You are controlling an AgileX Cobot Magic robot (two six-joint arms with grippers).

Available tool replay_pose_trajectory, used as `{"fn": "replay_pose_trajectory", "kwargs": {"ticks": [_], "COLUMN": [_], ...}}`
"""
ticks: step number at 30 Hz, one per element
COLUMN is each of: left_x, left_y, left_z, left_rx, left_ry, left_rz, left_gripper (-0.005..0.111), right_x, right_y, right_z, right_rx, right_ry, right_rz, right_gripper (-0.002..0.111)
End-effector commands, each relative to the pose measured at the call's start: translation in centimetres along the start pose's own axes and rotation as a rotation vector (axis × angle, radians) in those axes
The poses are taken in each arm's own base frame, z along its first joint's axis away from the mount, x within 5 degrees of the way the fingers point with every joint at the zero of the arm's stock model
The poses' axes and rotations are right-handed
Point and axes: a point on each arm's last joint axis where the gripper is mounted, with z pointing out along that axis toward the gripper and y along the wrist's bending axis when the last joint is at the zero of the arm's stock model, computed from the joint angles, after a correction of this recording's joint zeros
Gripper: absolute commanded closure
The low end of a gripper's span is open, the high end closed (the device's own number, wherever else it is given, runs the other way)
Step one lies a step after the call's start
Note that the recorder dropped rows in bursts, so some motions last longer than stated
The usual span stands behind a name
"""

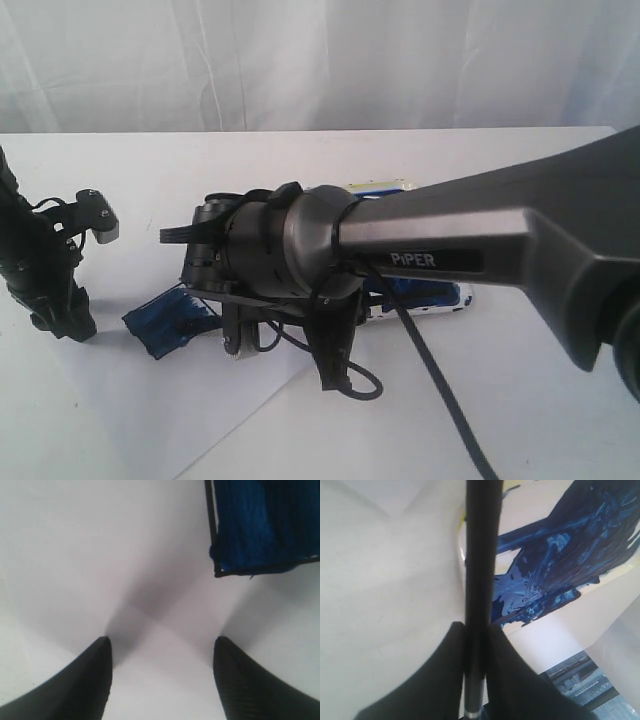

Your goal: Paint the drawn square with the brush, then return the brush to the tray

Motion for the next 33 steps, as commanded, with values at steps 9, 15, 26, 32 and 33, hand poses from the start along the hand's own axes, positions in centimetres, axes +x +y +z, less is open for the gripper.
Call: {"fn": "replay_pose_trajectory", "kwargs": {"ticks": [9,15,26,32,33], "left_x": [0.7,0.7,0.7,0.7,0.7], "left_y": [-0.5,-0.5,-0.5,-0.5,-0.5], "left_z": [1.3,1.3,1.3,1.3,1.3], "left_rx": [0.058,0.058,0.058,0.058,0.058], "left_ry": [0.043,0.043,0.043,0.043,0.043], "left_rz": [-0.016,-0.016,-0.016,-0.016,-0.016], "left_gripper": [0.043,0.043,0.043,0.043,0.043], "right_x": [2.1,2.3,3.7,3.2,2.9], "right_y": [-1.3,-1.6,-2.5,-2.1,-1.9], "right_z": [2.0,2.2,-0.1,0.5,0.8], "right_rx": [-0.018,-0.014,0.002,-0.020,-0.025], "right_ry": [0.063,0.067,0.013,0.021,0.022], "right_rz": [0.085,0.096,0.162,0.157,0.154], "right_gripper": [0.108,0.108,0.108,0.108,0.108]}}
